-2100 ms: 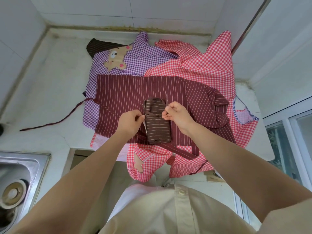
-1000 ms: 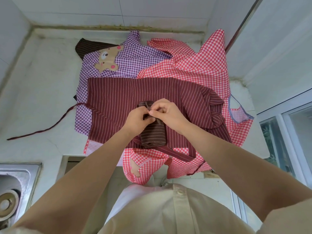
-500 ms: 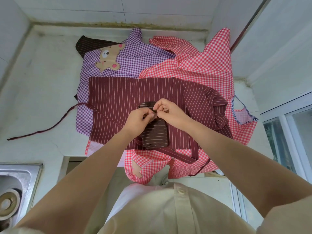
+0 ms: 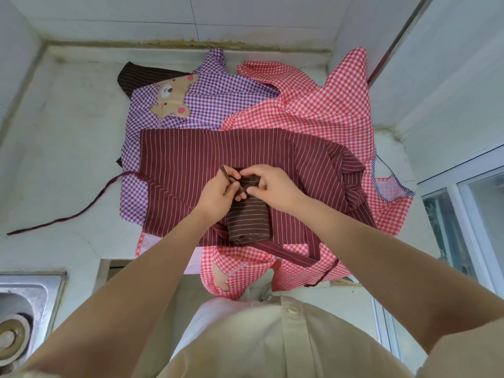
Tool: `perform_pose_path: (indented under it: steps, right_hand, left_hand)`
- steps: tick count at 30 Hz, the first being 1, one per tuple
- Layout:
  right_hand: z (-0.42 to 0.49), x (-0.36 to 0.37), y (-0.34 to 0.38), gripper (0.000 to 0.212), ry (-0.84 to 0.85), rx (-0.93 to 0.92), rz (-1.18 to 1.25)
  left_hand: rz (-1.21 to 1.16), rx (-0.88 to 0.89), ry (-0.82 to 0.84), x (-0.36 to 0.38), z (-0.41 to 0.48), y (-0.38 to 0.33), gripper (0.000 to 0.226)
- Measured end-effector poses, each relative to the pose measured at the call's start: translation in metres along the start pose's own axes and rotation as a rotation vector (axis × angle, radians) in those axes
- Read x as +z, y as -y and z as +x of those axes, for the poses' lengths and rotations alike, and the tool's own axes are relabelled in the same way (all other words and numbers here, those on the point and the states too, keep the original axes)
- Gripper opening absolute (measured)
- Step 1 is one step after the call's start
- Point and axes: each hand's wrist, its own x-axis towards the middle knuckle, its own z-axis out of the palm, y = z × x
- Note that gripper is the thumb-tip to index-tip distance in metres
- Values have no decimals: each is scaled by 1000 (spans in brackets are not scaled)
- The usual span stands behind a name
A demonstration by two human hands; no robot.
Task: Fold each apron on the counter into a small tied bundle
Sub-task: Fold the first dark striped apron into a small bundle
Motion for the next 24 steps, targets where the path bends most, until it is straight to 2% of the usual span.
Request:
perform_pose_path:
  steps: [1,3,5,10,13,17,21,24]
  right_hand:
    - [3,6,1,24,22,27,-25]
    - [5,12,-1,4,-60,52,-11]
    - [5,13,-3,8,-161,64,76]
    - [-1,9,-4,5,-33,70,118]
    - [1,11,-2,2,-51,119,112]
    - [9,24,2,12,-145,203,90]
    - [13,30,6,9,-206,270,85]
    - [12,30,9,9,-199,342,189]
  left_hand:
    - [9,3,-5,0,0,0,13]
    - [11,0,-26,-1,-2,-1,12]
    - [9,-29,-69,-2,-1,-1,11]
    - [-92,-137,-129,-3,-1,-2,7]
    - [-110,-152,-162,-2,-2,-4,9]
    - [-113,-192,-209,-1,-2,-7,13]
    - [-148,-241,-207,-2,-5,-3,12]
    - [-141,-239,-172,-4,-6,-2,18]
